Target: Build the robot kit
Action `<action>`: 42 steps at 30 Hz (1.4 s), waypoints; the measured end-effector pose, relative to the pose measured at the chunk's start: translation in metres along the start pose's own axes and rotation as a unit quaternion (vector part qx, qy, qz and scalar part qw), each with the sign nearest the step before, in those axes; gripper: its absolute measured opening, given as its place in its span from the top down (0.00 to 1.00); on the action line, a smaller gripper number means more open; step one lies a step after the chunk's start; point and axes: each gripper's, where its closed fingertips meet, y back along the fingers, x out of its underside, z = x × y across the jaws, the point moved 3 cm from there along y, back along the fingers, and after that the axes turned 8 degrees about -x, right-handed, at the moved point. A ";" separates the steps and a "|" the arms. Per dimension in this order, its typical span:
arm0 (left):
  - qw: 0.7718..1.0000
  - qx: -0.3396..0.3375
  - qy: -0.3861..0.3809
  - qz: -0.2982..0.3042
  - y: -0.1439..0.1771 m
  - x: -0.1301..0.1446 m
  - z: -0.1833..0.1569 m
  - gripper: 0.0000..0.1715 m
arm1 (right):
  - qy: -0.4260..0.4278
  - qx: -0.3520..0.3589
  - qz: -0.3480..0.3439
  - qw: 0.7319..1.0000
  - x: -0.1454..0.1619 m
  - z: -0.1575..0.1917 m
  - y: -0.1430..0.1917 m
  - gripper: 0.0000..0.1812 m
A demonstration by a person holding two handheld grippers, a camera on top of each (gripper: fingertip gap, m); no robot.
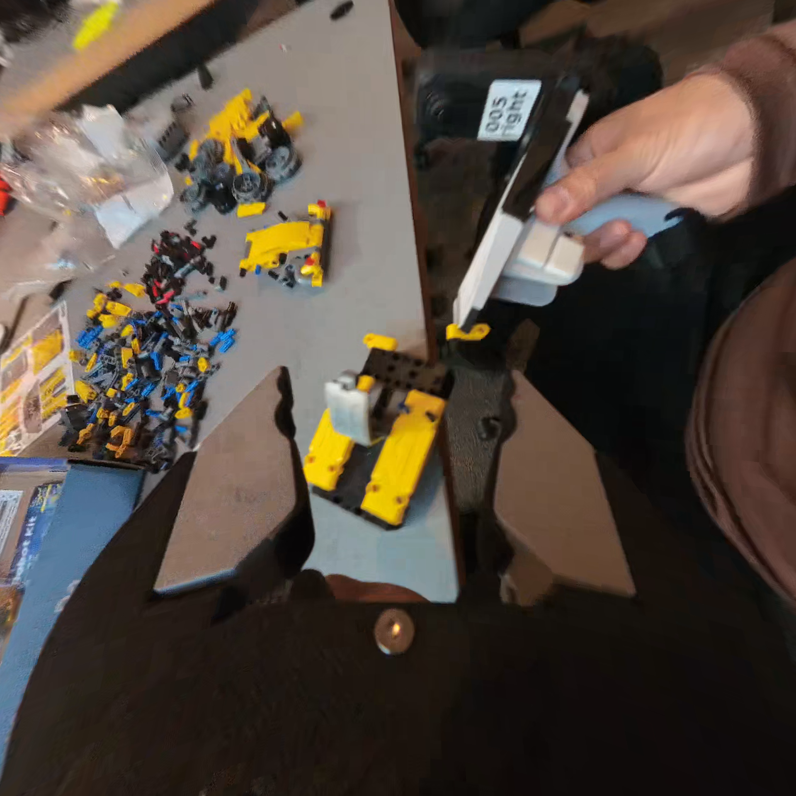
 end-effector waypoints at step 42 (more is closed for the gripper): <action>0.976 0.172 -0.015 0.131 -0.063 0.054 0.000 0.48 | -0.052 -0.013 -0.057 0.997 -0.013 -0.018 -0.005 0.99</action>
